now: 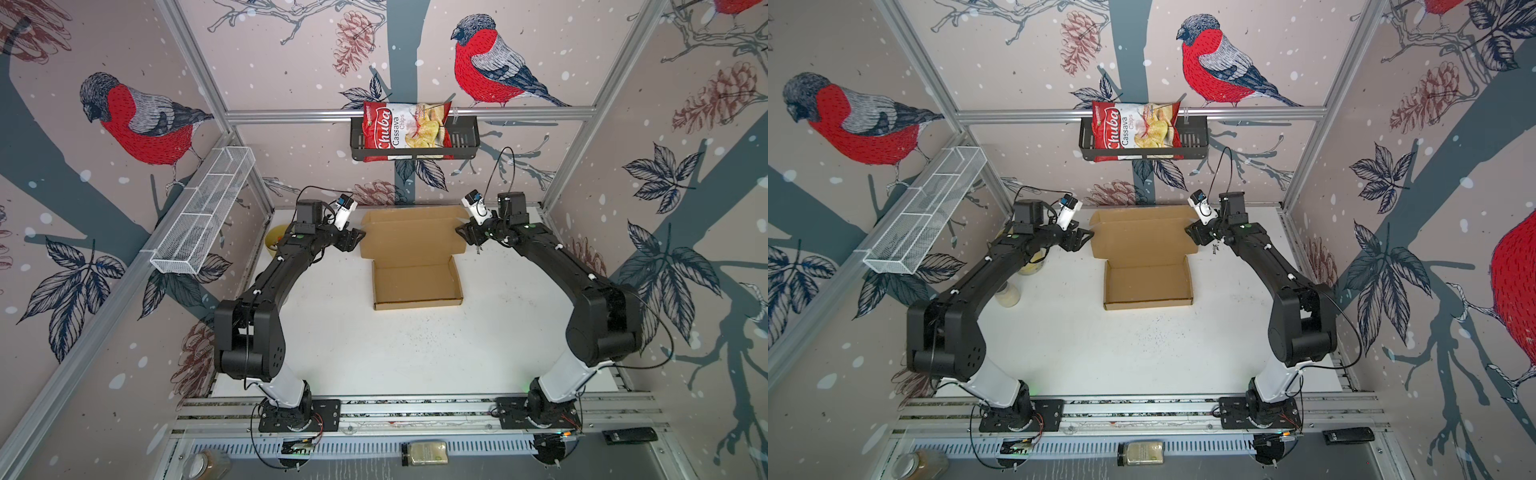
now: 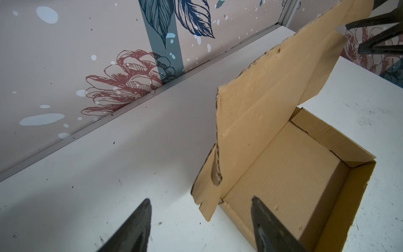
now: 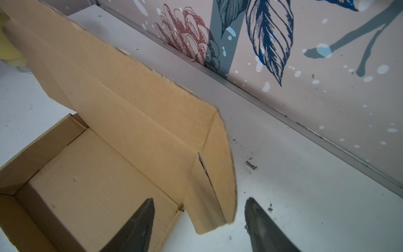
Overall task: Fold the paper box
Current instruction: 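Grip the lid's far edge with both grippers and tilt it toward the tray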
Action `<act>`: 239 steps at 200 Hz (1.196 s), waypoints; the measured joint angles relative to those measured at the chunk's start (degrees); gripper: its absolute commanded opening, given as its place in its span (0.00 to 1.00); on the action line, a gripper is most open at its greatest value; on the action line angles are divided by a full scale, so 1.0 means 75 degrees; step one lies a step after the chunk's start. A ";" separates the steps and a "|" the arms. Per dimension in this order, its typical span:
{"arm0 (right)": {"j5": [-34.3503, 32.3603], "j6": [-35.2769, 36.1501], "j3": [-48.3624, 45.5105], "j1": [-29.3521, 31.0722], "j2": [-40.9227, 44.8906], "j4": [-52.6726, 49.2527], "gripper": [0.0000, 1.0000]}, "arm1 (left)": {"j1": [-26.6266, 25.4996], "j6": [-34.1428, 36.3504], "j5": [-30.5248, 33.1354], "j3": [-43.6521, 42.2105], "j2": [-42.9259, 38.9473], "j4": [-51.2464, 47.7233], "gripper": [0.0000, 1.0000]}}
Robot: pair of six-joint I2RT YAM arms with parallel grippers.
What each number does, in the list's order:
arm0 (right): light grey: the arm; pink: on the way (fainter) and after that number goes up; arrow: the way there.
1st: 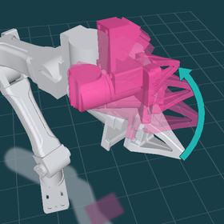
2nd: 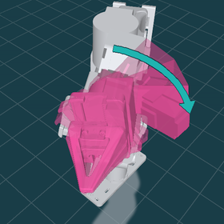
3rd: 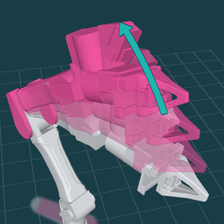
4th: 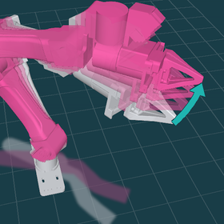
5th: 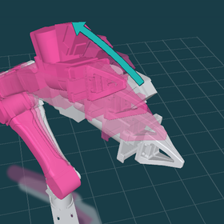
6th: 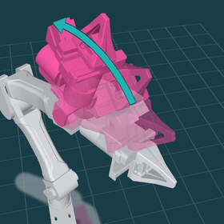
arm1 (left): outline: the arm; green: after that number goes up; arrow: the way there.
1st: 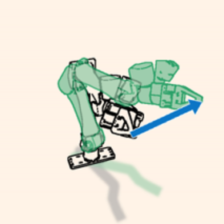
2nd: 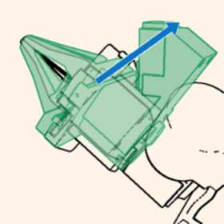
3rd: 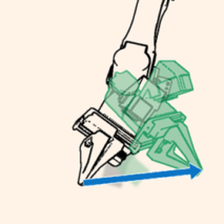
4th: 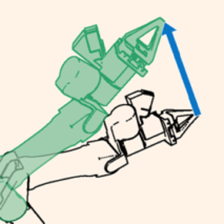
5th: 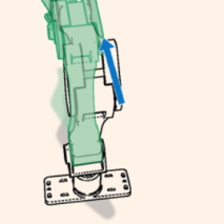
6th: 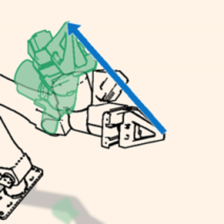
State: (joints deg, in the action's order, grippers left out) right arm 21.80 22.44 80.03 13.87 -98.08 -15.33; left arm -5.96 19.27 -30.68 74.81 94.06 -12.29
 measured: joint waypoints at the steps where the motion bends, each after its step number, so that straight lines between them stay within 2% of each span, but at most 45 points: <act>1: 0.0006 0.0009 0.0003 -0.0003 -0.0009 0.0000 0.66 | 0.0000 0.0012 -0.0003 0.0012 0.0015 -0.0009 0.69; 47: 0.0303 0.0192 0.0259 -0.0093 -0.0519 -0.0195 0.59 | 0.0000 0.0294 -0.0353 0.0723 0.0708 -0.0586 0.60; 98: 0.0691 0.0192 0.0277 -0.0064 -0.0571 -0.0204 0.50 | -0.0181 0.0189 -0.0516 0.0772 0.0944 -0.0627 0.54; 137: 0.0772 0.0181 0.0277 -0.0058 -0.0571 -0.0204 0.42 | -0.0323 -0.0017 -0.0513 0.0772 0.1061 -0.0618 0.36; 164: 0.0761 0.0000 0.0111 0.0015 -0.0472 -0.0125 0.32 | -0.0344 -0.0353 -0.0484 0.0737 0.1064 -0.0440 0.22; 206: 0.0402 -0.0338 -0.0452 0.0221 -0.0096 0.0373 0.20 | -0.0493 -0.0810 -0.0391 0.0522 0.1005 -0.0201 0.15; 239: -0.0391 -0.0842 -0.0947 0.0530 0.0265 0.0909 0.14 | -0.0755 -0.1204 -0.0134 0.0224 0.0810 0.0067 0.10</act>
State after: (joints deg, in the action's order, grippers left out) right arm 18.87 16.12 72.93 17.85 -96.09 -8.51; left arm -11.62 10.24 -31.68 76.49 100.14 -11.79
